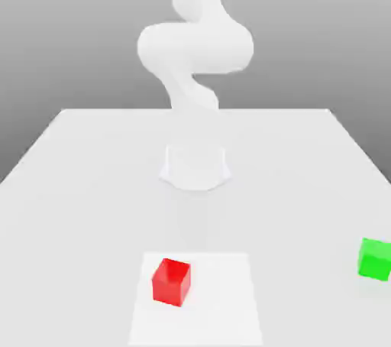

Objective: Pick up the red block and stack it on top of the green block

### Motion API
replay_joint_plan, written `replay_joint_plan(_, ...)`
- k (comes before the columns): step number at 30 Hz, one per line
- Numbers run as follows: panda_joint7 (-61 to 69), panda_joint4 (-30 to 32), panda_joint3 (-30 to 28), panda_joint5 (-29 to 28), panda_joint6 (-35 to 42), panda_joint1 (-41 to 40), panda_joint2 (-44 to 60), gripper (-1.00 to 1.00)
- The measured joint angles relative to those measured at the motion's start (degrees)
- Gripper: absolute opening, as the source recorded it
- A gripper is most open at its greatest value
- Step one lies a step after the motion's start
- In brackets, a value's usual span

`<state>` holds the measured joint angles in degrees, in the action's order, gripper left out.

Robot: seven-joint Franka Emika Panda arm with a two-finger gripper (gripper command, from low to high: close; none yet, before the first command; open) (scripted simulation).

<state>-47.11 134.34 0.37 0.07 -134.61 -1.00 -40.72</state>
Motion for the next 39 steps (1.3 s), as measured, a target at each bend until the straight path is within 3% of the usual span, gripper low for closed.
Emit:
replay_joint_plan(20, -11.1, 20.6, 0.0, -0.3, -23.3, -5.0, 42.0, 0.00)
replay_joint_plan(26, -11.6, 19.9, -0.2, -0.3, -33.4, -4.8, 54.5, 0.00)
replay_joint_plan(27, -11.6, 19.7, -0.2, -0.3, -34.7, -4.8, 55.9, -1.00)
replay_joint_plan(34, -11.8, 19.7, -0.1, -0.4, -34.7, -4.9, 56.0, -1.00)
replay_joint_plan(39, -11.6, 21.0, 0.1, -0.3, -27.0, -5.1, 46.9, -1.00)
